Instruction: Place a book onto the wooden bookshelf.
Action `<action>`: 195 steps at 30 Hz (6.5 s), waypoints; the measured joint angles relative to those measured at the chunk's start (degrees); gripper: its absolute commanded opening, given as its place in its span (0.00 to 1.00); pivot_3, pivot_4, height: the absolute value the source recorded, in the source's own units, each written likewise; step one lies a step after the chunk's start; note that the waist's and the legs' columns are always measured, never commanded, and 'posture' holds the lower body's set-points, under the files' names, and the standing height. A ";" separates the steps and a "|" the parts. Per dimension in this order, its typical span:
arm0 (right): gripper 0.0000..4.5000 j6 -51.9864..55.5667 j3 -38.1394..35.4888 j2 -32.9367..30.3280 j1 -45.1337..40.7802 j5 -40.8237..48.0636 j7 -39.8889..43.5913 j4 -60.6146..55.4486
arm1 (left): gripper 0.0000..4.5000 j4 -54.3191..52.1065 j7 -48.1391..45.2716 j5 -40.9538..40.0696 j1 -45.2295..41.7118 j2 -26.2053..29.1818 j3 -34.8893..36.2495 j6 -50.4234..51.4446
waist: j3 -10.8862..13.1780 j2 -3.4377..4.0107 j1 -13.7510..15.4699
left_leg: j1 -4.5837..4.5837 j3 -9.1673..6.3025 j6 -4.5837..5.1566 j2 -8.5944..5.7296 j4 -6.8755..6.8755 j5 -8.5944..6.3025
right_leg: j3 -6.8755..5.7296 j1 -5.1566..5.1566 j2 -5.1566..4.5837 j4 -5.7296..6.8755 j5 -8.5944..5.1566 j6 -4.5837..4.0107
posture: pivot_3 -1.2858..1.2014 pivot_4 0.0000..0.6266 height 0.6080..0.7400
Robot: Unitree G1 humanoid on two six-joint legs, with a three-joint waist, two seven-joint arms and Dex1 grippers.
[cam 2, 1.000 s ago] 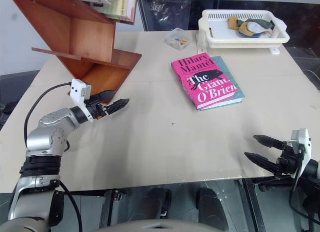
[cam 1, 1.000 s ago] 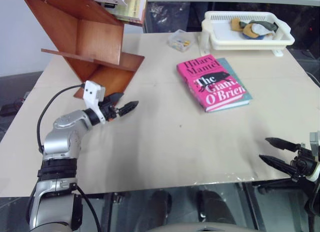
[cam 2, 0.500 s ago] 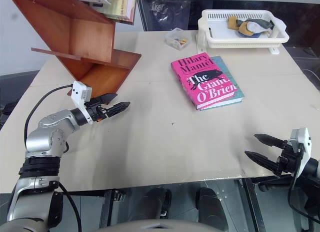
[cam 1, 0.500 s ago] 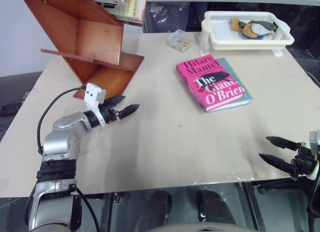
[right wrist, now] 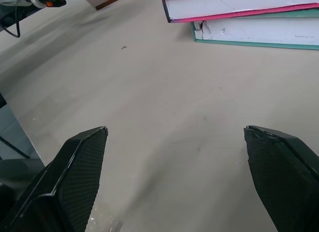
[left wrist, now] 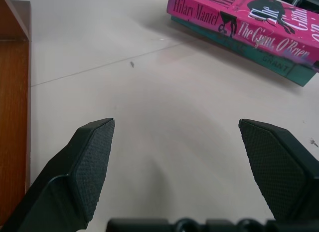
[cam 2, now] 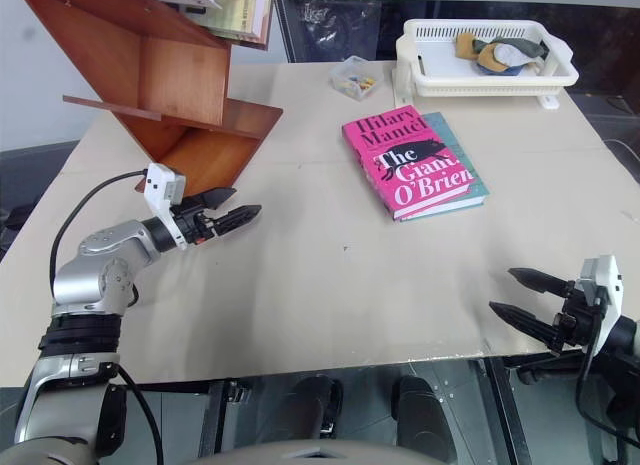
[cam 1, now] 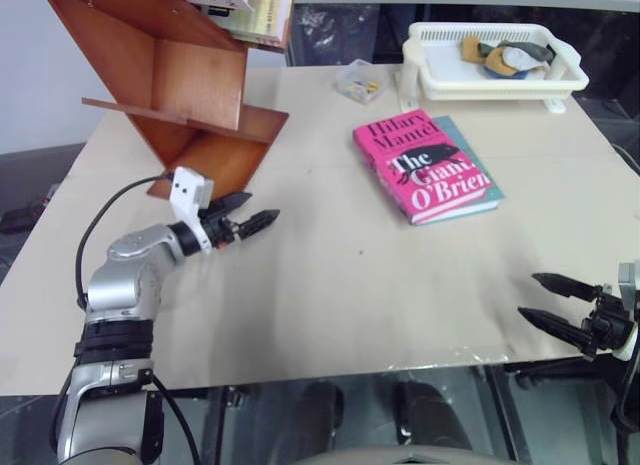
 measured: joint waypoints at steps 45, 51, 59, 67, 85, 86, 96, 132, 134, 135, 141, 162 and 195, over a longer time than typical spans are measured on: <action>1.00 -3.15 0.17 -0.77 -7.00 -3.88 -9.22 -9.70 | 0.98 54.87 25.13 -8.26 -44.46 -27.94 16.08 4.77 | 0.10 -0.20 -0.24 | -0.09 0.01 -0.22 -0.13 0.36 0.15 | -0.20 -0.02 0.34 0.29 0.00 0.06 | 0.52 0.24 1.00; 1.00 -1.49 5.38 1.37 -18.49 -9.58 -17.70 -0.75 | 0.98 42.05 15.69 -6.89 -38.11 -22.48 11.15 12.09 | 0.09 -0.16 -1.14 | -0.08 0.11 -0.24 -0.09 0.32 0.17 | -0.02 -0.19 0.33 0.46 0.00 0.04 | 0.52 0.24 1.00; 1.00 1.94 13.17 6.69 -37.23 -14.07 -24.72 10.86 | 0.98 7.43 6.67 -8.38 -20.10 -13.28 2.95 22.77 | 0.10 -0.15 -1.73 | -0.19 0.25 -0.25 -0.04 0.27 0.17 | 0.16 -0.44 0.13 0.53 0.01 0.01 | 0.52 0.24 1.00; 1.00 2.15 20.39 11.14 -54.21 -20.67 -26.52 27.90 | 0.98 -9.65 2.51 -8.23 -12.27 -5.35 -0.42 21.60 | 0.10 -0.15 -1.51 | -0.24 0.24 -0.24 -0.15 0.24 0.16 | 0.13 -0.40 0.03 0.40 0.01 0.01 | 0.52 0.24 1.00; 1.00 -3.71 37.31 18.09 -54.04 -34.72 -24.92 17.38 | 0.98 -19.00 1.40 -6.15 -4.47 0.21 -3.87 16.79 | 0.11 -0.14 -1.71 | -0.35 0.31 -0.26 -0.10 -0.05 0.18 | 0.20 -0.73 0.10 0.45 -0.03 -0.06 | 0.52 0.24 1.00; 1.00 -3.85 37.81 17.93 -53.49 -35.67 -24.96 16.08 | 0.98 -19.00 1.26 -6.08 -4.47 0.54 -3.90 16.45 | 0.11 -0.14 -1.73 | -0.35 0.32 -0.27 -0.09 -0.05 0.18 | 0.20 -0.73 0.12 0.46 -0.03 -0.06 | 0.52 0.24 1.00; 1.00 0.19 37.89 17.82 -52.17 -37.43 -26.50 13.34 | 0.98 -18.92 0.29 -5.80 -5.47 1.15 -4.07 14.82 | 0.10 -0.15 -1.61 | -0.34 0.32 -0.27 -0.10 -0.05 0.18 | 0.19 -0.72 0.12 0.46 -0.03 -0.06 | 0.52 0.24 1.00; 1.00 12.95 31.00 10.58 -53.36 -26.23 -16.86 12.20 | 0.98 -19.06 -0.20 -6.41 -3.82 1.20 -4.07 14.19 | 0.10 -0.15 -1.81 | -0.36 0.33 -0.26 -0.09 -0.06 0.18 | 0.19 -0.74 0.11 0.48 -0.03 -0.05 | 0.52 0.24 1.00; 1.00 12.43 32.63 10.18 -52.86 -27.20 -16.45 11.91 | 0.98 -19.05 -0.20 -6.41 -3.82 1.20 -4.07 14.17 | 0.10 -0.14 -1.75 | -0.36 0.32 -0.26 -0.09 -0.06 0.18 | 0.19 -0.74 0.10 0.48 -0.03 -0.06 | 0.52 0.24 1.00; 1.00 11.41 33.61 9.66 -52.60 -28.47 -16.45 11.97 | 0.98 -19.05 -0.20 -6.43 -3.83 1.20 -4.07 14.16 | 0.10 -0.14 -1.72 | -0.36 0.32 -0.26 -0.09 -0.06 0.18 | 0.19 -0.75 0.10 0.48 -0.03 -0.06 | 0.52 0.24 1.00; 1.00 4.81 35.20 6.96 -52.53 -33.50 -17.17 14.50 | 0.98 -19.05 -0.20 -6.66 -3.84 1.19 -4.07 14.14 | 0.10 -0.15 -1.59 | -0.36 0.33 -0.27 -0.09 -0.06 0.19 | 0.19 -0.74 0.10 0.46 -0.03 -0.06 | 0.52 0.24 1.00; 1.00 2.51 34.89 0.45 -51.30 -36.04 -15.91 15.50 | 0.98 -18.97 -0.59 -6.75 -4.03 1.19 -4.38 13.57 | 0.10 -0.15 -1.53 | -0.36 0.33 -0.27 -0.09 -0.05 0.19 | 0.18 -0.72 0.08 0.44 -0.03 -0.06 | 0.52 0.24 1.00; 1.00 9.94 25.26 9.02 -59.09 -24.82 -19.18 20.19 | 0.98 -9.37 7.63 -9.43 -13.80 -17.09 -6.40 16.56 | 0.11 -0.16 -1.54 | -0.46 0.33 -0.25 -0.11 -0.01 0.19 | 0.19 -0.78 0.09 0.42 -0.03 -0.05 | 0.52 0.24 1.00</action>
